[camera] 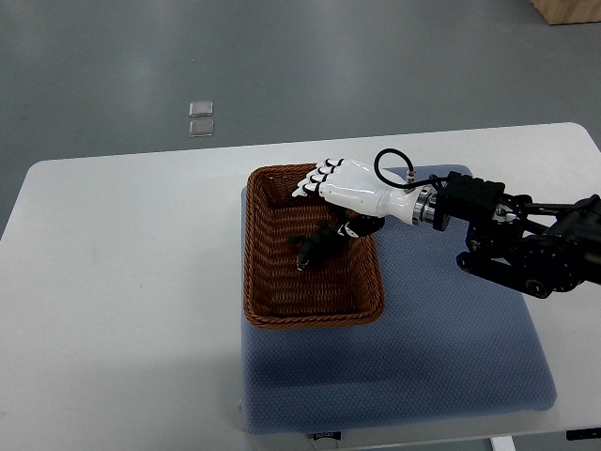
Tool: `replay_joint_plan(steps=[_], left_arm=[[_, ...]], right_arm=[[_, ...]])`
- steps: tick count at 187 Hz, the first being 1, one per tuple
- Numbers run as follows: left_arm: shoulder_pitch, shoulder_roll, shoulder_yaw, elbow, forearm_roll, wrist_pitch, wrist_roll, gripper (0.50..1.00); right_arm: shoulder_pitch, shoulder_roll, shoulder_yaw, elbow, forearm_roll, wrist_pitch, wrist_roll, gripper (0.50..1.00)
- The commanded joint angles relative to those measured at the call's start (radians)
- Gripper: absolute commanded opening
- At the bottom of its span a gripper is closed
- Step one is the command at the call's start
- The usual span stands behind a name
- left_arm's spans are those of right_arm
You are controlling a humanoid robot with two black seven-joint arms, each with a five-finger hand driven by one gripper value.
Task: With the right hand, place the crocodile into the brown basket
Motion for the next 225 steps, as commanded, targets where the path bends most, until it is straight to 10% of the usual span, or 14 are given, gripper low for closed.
replay_joint_plan(steps=[1, 82, 169, 225], left_arm=[[0.0, 0.0, 0.0, 0.0, 0.0, 0.0, 0.0, 1.0], [0.0, 0.0, 0.0, 0.0, 0.0, 0.0, 0.0, 1.0], [0.0, 0.0, 0.0, 0.0, 0.0, 0.0, 0.0, 1.0], [0.0, 0.0, 0.0, 0.0, 0.001, 0.0, 0.0, 1.0]], right_arm=[[-0.001, -0.002, 0.001, -0.001, 0.003, -0.001, 0.0, 0.885], [-0.023, -0.027, 0.159, -0.001, 0.169, 0.026, -0.001, 0.901], [-0.202, -0.041, 0.679, -0.064, 0.612, 0.373, -0.018, 0.905], [-0.208, -0.05, 0.722, -0.179, 1.046, 0.436, -0.061, 0.905]])
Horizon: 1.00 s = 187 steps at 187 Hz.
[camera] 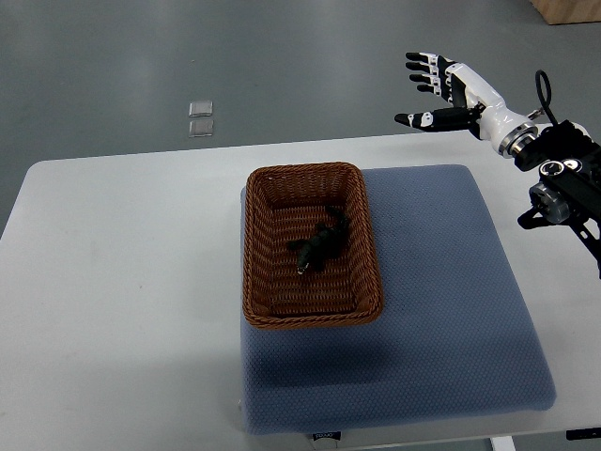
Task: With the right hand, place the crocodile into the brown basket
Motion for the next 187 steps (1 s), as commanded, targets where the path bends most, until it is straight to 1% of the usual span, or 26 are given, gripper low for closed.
replay_joint_plan(steps=[1, 19, 39, 72, 90, 117, 138, 163, 187], left_arm=[[0.0, 0.0, 0.0, 0.0, -0.001, 0.0, 0.0, 1.0], [0.0, 0.0, 0.0, 0.0, 0.001, 0.0, 0.0, 1.0], [0.0, 0.0, 0.0, 0.0, -0.001, 0.0, 0.0, 1.0], [0.0, 0.0, 0.0, 0.0, 0.001, 0.0, 0.0, 1.0], [0.0, 0.0, 0.0, 0.0, -0.001, 0.0, 0.0, 1.0], [0.0, 0.0, 0.0, 0.0, -0.001, 0.0, 0.0, 1.0], [0.0, 0.0, 0.0, 0.0, 0.001, 0.0, 0.0, 1.0], [0.0, 0.0, 0.0, 0.0, 0.001, 0.0, 0.0, 1.0], [0.0, 0.0, 0.0, 0.0, -0.001, 0.0, 0.0, 1.0]], right_arm=[[0.001, -0.002, 0.002, -0.039, 0.159, 0.005, -0.004, 0.905], [0.0, -0.004, 0.0, -0.065, 0.272, 0.005, -0.004, 0.905], [-0.009, -0.027, 0.005, -0.067, 0.352, 0.001, -0.004, 0.905], [-0.049, -0.03, 0.046, -0.067, 0.367, 0.004, -0.004, 0.905], [-0.074, -0.024, 0.097, -0.067, 0.353, 0.007, -0.006, 0.917], [-0.095, -0.016, 0.143, -0.067, 0.269, 0.018, -0.018, 0.926], [-0.134, 0.025, 0.229, -0.067, 0.159, 0.03, -0.023, 0.926], [-0.177, 0.071, 0.322, -0.068, -0.005, 0.067, -0.085, 0.928], [-0.193, 0.102, 0.367, -0.07, -0.056, 0.068, -0.09, 0.928]])
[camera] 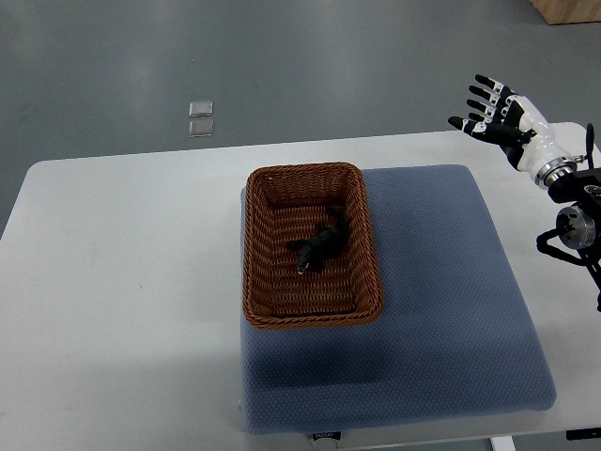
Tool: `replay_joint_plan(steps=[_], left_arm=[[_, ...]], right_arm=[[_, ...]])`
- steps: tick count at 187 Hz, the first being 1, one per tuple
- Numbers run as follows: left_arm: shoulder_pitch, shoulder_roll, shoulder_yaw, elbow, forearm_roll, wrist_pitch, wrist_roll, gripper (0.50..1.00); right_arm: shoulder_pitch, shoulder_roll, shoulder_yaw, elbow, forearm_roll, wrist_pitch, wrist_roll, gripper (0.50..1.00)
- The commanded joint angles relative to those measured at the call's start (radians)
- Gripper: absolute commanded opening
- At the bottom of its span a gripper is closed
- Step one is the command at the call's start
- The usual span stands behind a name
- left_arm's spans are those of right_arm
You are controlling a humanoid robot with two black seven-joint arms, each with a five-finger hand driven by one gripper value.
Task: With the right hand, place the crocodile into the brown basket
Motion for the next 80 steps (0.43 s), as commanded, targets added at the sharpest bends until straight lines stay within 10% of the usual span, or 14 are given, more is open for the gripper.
replay_joint_plan(steps=[1, 80], left_arm=[[0.0, 0.0, 0.0, 0.0, -0.001, 0.0, 0.0, 1.0], [0.0, 0.0, 0.0, 0.0, -0.001, 0.0, 0.0, 1.0]], right_arm=[[-0.012, 0.021, 0.03, -0.001, -0.038, 0.003, -0.007, 0.928], [-0.052, 0.1, 0.126, -0.016, -0.022, -0.022, 0.004, 0.93]])
